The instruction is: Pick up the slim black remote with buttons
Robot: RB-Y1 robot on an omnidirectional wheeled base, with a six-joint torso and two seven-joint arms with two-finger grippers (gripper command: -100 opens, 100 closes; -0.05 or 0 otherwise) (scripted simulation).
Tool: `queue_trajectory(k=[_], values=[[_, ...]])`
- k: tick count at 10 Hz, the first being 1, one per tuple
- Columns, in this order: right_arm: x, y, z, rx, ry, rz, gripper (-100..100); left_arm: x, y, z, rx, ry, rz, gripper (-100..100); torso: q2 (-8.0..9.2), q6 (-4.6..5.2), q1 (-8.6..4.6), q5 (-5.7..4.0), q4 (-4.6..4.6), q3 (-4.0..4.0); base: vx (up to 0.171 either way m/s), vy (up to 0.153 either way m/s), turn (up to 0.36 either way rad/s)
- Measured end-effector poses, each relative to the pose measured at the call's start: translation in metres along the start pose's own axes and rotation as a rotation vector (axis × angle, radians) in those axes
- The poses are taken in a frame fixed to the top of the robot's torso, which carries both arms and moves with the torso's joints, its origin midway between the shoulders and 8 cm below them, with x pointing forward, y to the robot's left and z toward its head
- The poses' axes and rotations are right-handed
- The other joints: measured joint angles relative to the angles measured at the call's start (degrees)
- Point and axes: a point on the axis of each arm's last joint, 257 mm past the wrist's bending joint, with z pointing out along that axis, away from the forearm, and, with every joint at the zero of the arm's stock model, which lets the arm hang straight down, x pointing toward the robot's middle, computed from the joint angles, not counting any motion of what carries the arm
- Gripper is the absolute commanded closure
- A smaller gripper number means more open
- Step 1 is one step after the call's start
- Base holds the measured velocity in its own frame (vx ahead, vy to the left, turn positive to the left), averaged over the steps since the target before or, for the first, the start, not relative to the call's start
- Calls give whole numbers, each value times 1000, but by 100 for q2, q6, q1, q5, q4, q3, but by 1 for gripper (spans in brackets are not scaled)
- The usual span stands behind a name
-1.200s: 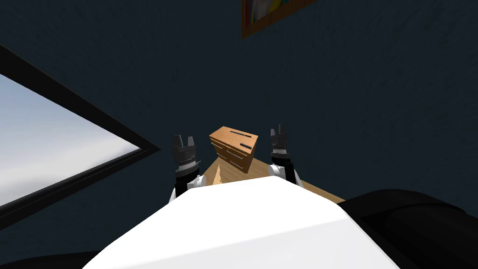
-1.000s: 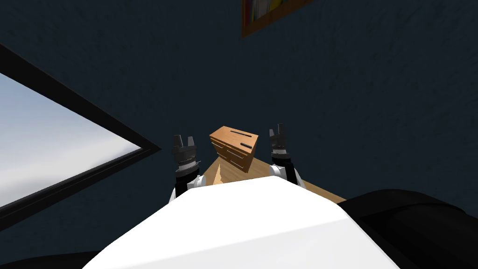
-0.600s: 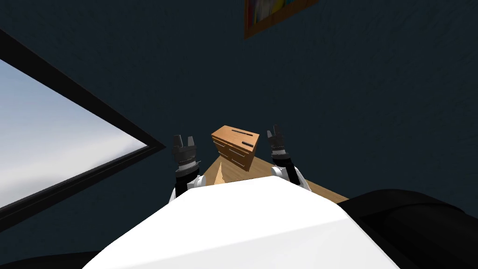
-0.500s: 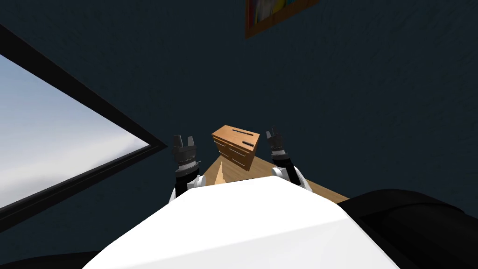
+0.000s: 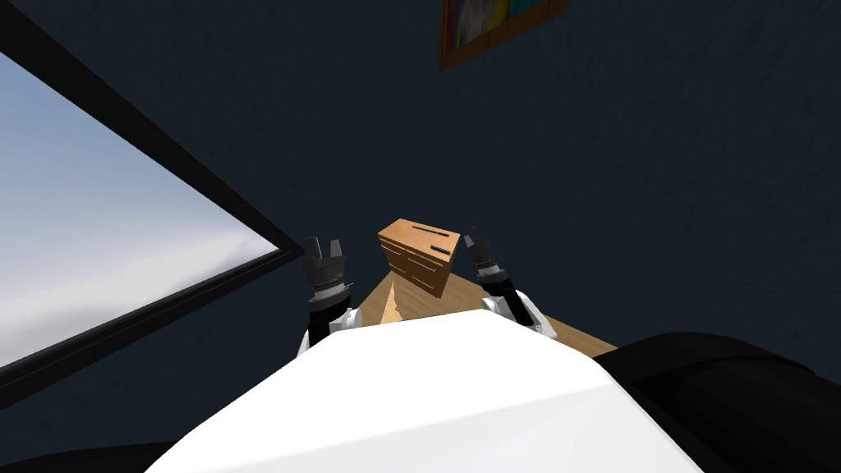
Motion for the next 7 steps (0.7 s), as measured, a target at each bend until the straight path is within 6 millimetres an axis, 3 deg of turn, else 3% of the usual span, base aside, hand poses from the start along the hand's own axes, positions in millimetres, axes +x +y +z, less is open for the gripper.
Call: queue_trajectory(k=[7], values=[[34, -36, -22, 106, 204, -89, -100, 0, 0, 0, 0, 0, 0, 0, -7, -1, 0, 0, -2, -4, -46, 77, 53]])
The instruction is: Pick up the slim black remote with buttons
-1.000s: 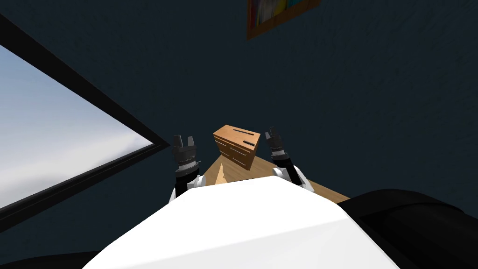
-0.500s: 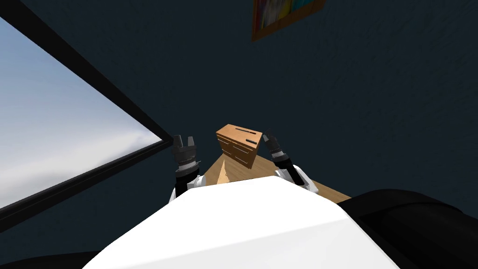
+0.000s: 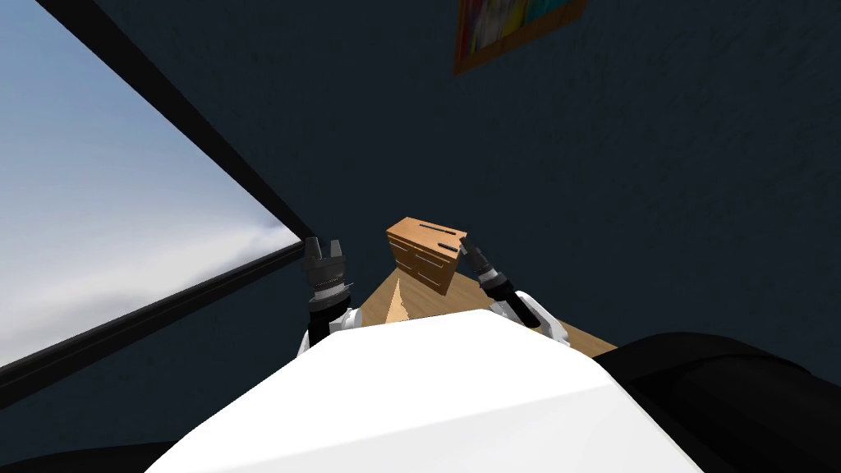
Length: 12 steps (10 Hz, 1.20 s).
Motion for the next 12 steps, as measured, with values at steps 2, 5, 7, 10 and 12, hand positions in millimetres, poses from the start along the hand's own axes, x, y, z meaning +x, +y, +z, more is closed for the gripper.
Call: queue_trajectory(k=[2, 5, 7, 10, 12], values=[[12, -11, -6, 33, 62, -25, -100, 0, 0, 0, 0, 0, 0, 0, -2, 0, -3, -1, 0, -1, -34, 71, 86], [29, -30, -19, 86, 154, -64, -100, 0, 0, 0, 0, 0, 0, 0, -13, 2, -16, -3, -2, -7, -8, 60, 106], [38, -45, -29, 127, 220, -90, -100, 0, 0, 0, 0, 0, 0, 0, -16, 2, -14, -2, -3, -9, -2, 56, 106], [55, -69, -52, 199, 323, -126, -100, 0, 0, 0, 0, 0, 0, 0, -24, 0, -20, -4, -5, -14, 19, 38, 121], [65, -88, -68, 249, 392, -152, -100, 0, 0, 0, 0, 0, 0, 0, -29, -1, -23, -5, -6, -17, 32, 28, 149]])
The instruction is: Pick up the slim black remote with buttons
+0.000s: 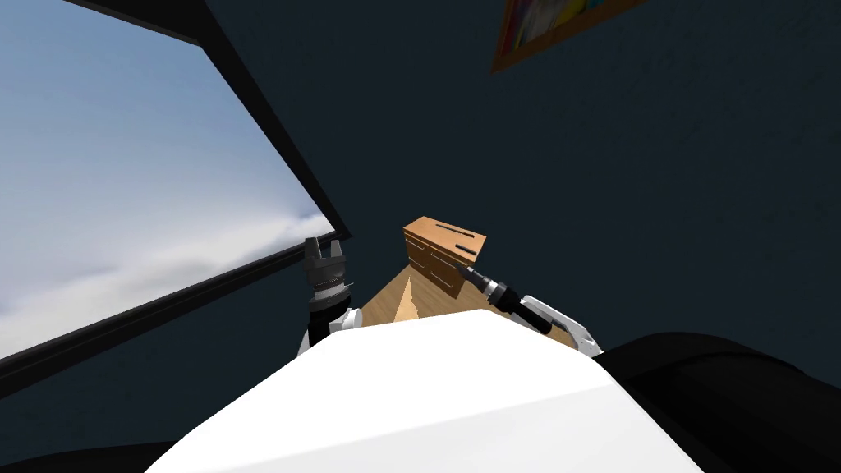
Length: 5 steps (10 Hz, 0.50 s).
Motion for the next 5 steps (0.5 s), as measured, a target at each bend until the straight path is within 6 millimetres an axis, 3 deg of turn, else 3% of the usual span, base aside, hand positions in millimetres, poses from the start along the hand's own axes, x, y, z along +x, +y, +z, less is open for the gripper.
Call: queue_trajectory(k=[5], values=[[34, -45, -31, 124, 167, -59, -100, 0, 0, 0, 0, 0, 0, 0, -7, 4, -12, -2, -1, -4, 49, 12, 177]])
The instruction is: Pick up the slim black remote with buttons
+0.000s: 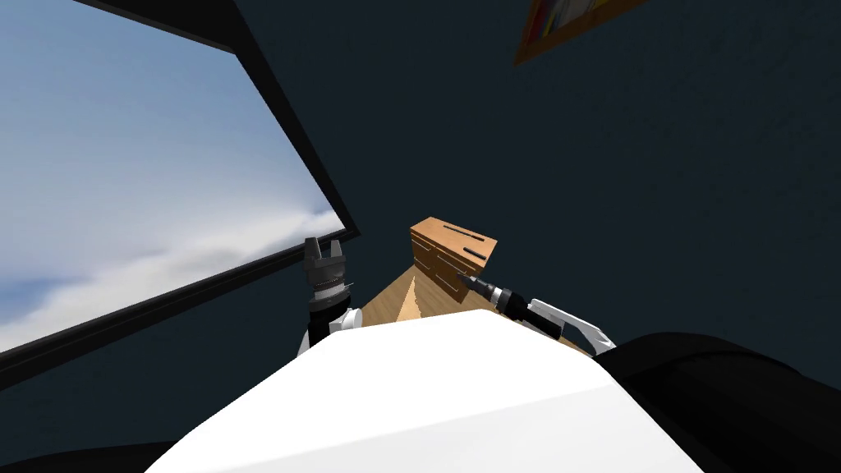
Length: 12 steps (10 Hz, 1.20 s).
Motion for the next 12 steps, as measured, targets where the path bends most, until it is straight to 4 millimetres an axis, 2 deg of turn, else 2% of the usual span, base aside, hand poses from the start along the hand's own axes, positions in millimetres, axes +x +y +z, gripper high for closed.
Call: queue_trajectory(k=[4, 5, 6, 9, 12], values=[[34, -44, -24, 113, 138, -44, -100, 0, 0, 0, 0, 0, 0, 0, -7, 2, -6, -2, -2, -4, 69, -15, 174], [43, -61, -33, 147, 177, -54, -100, 0, 0, 0, 0, 0, 0, 0, -12, -4, -12, -3, -3, -7, 64, -37, 144], [47, -68, -40, 168, 205, -65, -100, 0, 0, 0, 0, 0, 0, 0, -7, 1, -12, -3, -2, -5, 85, -40, 229], [75, -98, -70, 260, 308, -92, -100, 0, 0, 0, 0, 0, 0, 0, -14, -2, -16, -4, -3, -8, 75, -42, 189], [89, -121, -103, 336, 397, -123, -100, 0, 0, 0, 0, 0, 0, 0, -9, 2, -14, -4, -2, -5, 74, -52, 213]])
